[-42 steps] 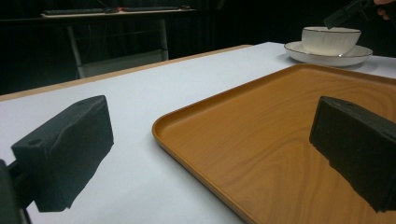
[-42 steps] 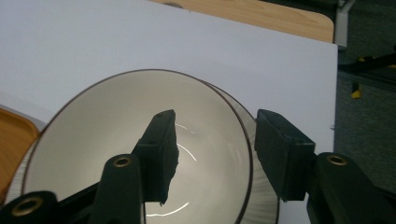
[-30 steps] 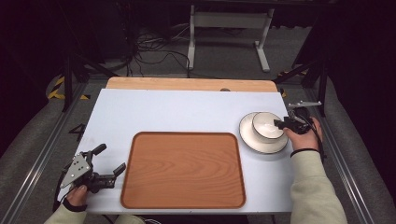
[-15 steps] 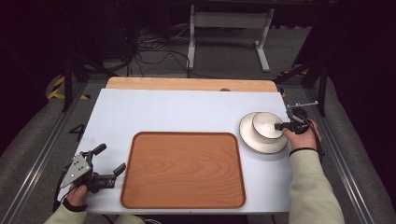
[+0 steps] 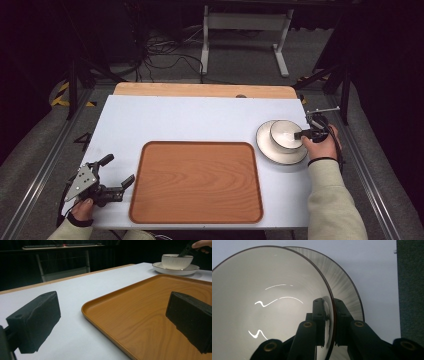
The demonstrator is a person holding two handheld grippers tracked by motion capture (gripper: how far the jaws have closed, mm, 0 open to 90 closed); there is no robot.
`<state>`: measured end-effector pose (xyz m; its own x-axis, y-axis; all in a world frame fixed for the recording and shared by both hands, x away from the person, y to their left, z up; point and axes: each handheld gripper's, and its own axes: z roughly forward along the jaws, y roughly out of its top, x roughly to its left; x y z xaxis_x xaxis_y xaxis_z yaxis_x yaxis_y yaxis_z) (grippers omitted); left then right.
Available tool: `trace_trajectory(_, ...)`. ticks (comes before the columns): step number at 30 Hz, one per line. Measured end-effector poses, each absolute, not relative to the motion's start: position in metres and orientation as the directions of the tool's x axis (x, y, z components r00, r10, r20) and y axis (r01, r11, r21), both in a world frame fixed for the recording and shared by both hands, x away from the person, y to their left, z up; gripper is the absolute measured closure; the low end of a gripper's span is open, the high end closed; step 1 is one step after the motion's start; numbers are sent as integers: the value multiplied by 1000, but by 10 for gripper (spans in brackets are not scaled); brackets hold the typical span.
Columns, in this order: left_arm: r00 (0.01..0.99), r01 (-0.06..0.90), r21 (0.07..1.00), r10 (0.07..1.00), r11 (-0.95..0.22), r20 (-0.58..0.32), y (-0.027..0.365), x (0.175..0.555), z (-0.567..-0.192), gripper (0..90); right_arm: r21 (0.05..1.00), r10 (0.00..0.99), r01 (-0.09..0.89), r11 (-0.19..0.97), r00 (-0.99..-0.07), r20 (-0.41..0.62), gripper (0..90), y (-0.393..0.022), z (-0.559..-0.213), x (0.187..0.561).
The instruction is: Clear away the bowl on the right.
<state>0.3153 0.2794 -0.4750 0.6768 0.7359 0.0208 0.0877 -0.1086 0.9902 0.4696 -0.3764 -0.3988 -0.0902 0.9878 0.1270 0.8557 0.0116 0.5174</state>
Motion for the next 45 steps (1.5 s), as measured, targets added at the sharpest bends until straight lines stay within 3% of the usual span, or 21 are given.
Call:
trace_trajectory(17,674,87,990,738,-107,21,279,315,-475,3,511,990,859,-40,-36,137,831,-373,-394,467)
trace_trajectory(45,674,88,990,738,-107,20,279,315,-475,3,556,983,829,-63,-46,180,820,-367,-361,450)
